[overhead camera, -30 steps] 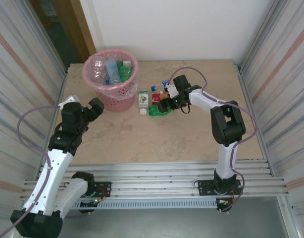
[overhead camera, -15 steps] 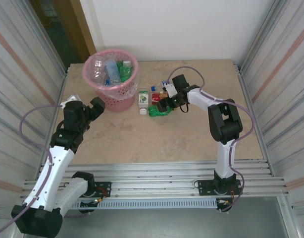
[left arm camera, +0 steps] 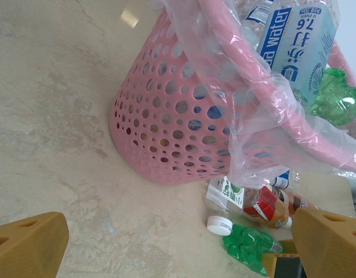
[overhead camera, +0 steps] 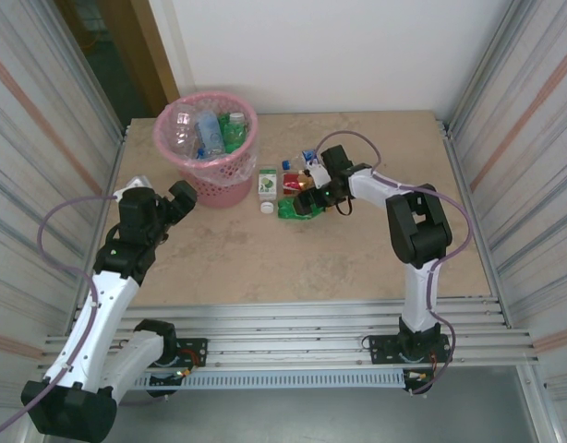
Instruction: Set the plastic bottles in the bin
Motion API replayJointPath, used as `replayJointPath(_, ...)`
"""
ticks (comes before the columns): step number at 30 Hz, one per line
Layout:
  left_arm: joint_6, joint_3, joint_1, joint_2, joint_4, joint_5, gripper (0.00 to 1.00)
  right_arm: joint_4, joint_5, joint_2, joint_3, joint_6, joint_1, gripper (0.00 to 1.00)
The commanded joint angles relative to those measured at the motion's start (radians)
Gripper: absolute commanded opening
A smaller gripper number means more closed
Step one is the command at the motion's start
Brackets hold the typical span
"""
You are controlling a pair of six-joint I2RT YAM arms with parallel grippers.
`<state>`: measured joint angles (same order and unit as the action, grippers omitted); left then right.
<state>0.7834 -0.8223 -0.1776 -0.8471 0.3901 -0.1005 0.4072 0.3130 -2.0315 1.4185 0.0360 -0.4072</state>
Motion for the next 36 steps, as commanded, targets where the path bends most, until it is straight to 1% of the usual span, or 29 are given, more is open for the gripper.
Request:
replayJointPath(1, 0.017, 0.009, 0.008, 0.002, -0.022, 0.005, 0.99, 0.028, 0.017, 0.071, -0.058, -0.018, -0.026, 0.97)
replayJointPath(6, 0.018, -0.001, 0.007, -0.017, -0.027, 0.012, 0.99, 0.026, -0.007, 0.124, -0.137, -0.076, -0.08, 0.93)
replayJointPath(11, 0.021, -0.002, 0.007, -0.036, -0.034, 0.023, 0.99, 0.024, -0.012, 0.146, -0.189, -0.112, -0.134, 0.9)
replayJointPath(15, 0.029, 0.001, 0.007, -0.045, -0.045, 0.034, 0.99, 0.025, -0.085, 0.146, -0.212, -0.124, -0.176, 0.87)
replayJointPath(19, 0.037, 0.009, 0.007, -0.052, -0.062, 0.049, 0.99, 0.032, -0.152, 0.125, -0.219, -0.119, -0.211, 0.77)
replayJointPath(27, 0.049, 0.006, 0.007, -0.07, -0.069, 0.064, 0.99, 0.032, -0.233, 0.125, -0.262, -0.124, -0.255, 0.55)
replayJointPath(29, 0.052, 0.005, 0.008, -0.073, -0.069, 0.066, 0.99, 0.032, -0.25, 0.139, -0.283, -0.126, -0.264, 0.51)
replayJointPath(33, 0.054, 0.001, 0.007, -0.078, -0.073, 0.073, 0.99, 0.036, -0.262, 0.162, -0.315, -0.13, -0.278, 0.36)
replayJointPath(36, 0.056, 0.0, 0.007, -0.076, -0.07, 0.078, 0.99, 0.043, -0.271, 0.176, -0.332, -0.13, -0.292, 0.28)
